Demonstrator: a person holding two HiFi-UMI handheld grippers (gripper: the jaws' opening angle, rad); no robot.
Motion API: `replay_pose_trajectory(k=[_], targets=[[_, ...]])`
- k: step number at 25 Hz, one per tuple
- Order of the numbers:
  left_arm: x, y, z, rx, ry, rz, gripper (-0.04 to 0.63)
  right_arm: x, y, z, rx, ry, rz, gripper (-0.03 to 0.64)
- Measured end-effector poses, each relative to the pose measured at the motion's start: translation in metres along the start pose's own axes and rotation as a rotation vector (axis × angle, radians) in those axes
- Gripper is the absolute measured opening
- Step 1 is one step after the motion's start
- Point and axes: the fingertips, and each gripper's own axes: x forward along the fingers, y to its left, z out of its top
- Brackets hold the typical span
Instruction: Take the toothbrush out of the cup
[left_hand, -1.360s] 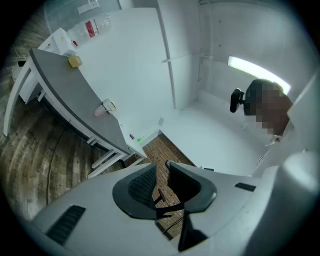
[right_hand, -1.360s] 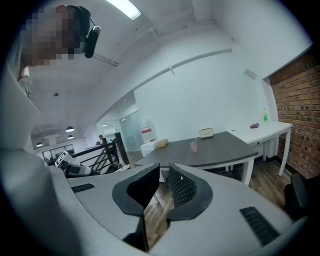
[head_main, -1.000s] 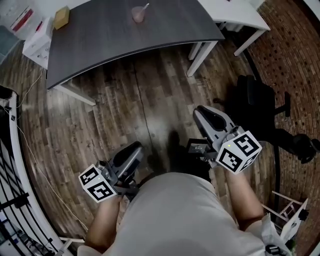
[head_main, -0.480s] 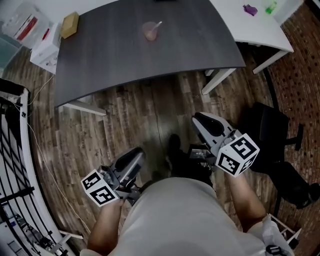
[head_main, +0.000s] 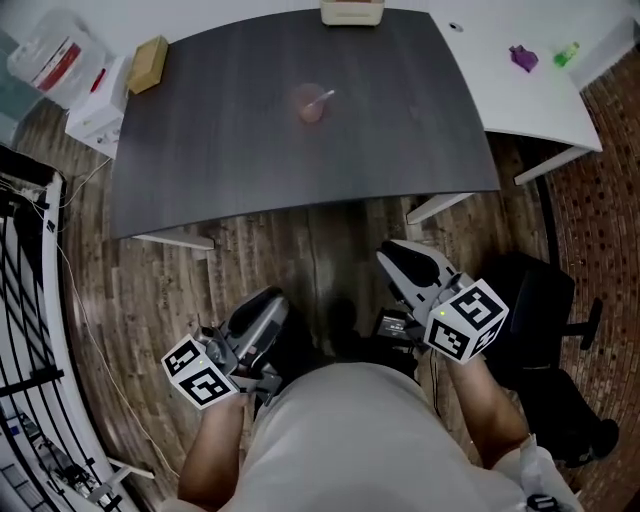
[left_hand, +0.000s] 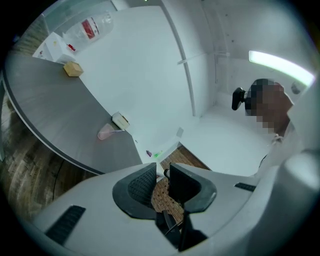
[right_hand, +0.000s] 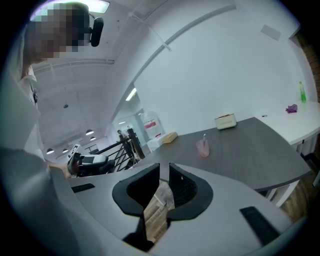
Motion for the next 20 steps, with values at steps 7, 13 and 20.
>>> replay_pose_trajectory(k=[7, 13, 20], targets=[[0.022, 0.033, 0.038, 0.005, 0.028, -0.062, 0.083, 0.034, -0.018, 0.013, -0.01, -0.011, -0.056, 0.054], [0.029, 0.061, 0.083, 0.015, 0.078, -0.136, 0.083, 0.078, -0.015, 0.035, -0.035, -0.03, -0.097, 0.054], [0.037, 0.091, 0.117, 0.016, 0.127, -0.176, 0.083, 0.102, -0.028, 0.058, -0.121, -0.025, -0.178, 0.054]])
